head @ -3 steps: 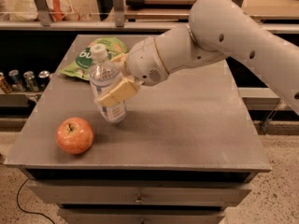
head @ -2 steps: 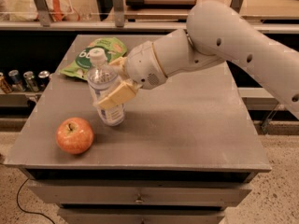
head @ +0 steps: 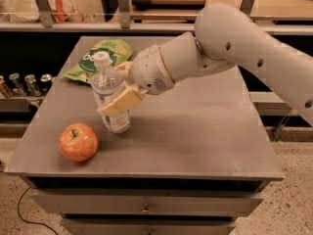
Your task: Move blue plastic bottle near apple
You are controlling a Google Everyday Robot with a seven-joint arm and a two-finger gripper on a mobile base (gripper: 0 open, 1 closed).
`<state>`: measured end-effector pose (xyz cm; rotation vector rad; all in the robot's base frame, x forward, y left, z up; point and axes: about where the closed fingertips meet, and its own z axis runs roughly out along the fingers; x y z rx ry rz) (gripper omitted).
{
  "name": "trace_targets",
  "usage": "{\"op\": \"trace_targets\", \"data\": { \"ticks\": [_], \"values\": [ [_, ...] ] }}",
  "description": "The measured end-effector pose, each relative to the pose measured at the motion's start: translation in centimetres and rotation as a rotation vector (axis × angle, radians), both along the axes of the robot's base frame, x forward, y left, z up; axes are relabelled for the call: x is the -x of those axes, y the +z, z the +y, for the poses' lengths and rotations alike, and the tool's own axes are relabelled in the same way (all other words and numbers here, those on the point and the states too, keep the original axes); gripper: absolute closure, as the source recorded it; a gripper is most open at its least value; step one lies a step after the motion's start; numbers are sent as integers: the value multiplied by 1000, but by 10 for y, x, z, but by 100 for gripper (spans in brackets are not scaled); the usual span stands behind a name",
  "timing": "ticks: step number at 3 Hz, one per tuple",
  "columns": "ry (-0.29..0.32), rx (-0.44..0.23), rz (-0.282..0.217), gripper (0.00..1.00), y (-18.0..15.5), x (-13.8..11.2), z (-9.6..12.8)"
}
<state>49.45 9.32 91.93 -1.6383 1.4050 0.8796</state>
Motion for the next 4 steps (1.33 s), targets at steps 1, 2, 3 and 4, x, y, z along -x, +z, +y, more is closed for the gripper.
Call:
{"op": "trace_targets", "data": {
  "ticks": [1, 2, 3, 4],
  "values": [
    [-2, -1, 6, 36, 0, -1, -1],
    [-6, -2, 6, 13, -1, -3, -2],
    [-8, -3, 8, 0, -2, -5, -3],
    [-12, 1, 4, 0, -2, -6, -5]
  ]
}}
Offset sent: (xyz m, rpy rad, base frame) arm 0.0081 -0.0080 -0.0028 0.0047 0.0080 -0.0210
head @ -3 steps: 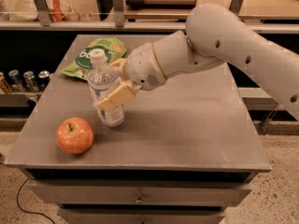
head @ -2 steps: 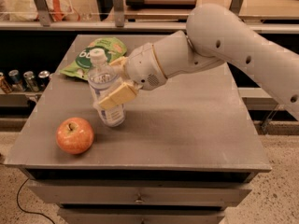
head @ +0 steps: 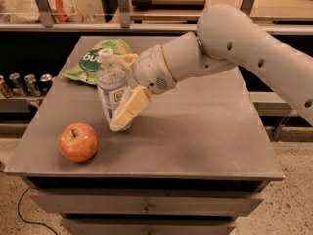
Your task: Move blue plastic bottle near apple
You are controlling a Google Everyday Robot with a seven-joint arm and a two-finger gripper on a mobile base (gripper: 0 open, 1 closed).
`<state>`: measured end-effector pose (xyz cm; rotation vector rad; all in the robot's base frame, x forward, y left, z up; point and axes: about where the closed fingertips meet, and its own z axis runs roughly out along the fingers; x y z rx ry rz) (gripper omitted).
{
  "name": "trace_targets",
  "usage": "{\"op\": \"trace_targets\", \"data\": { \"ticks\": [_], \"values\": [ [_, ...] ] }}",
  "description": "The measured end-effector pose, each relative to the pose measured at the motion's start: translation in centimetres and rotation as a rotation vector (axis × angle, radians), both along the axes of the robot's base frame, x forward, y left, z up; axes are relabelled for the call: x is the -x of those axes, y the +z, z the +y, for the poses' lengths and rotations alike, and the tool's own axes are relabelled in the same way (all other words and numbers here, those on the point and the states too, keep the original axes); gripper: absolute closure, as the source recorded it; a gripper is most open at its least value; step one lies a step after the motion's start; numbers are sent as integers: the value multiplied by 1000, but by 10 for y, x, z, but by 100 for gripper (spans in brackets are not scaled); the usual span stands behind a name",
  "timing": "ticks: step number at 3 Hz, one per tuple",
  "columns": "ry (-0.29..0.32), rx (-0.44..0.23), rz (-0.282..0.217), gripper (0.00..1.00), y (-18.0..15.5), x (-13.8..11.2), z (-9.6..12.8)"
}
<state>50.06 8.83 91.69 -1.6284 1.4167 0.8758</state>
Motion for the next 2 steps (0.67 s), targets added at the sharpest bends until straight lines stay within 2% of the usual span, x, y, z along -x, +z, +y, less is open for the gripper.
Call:
{"op": "trace_targets", "data": {
  "ticks": [2],
  "values": [
    [-29, 60, -78, 0, 4, -17, -38]
  ]
}}
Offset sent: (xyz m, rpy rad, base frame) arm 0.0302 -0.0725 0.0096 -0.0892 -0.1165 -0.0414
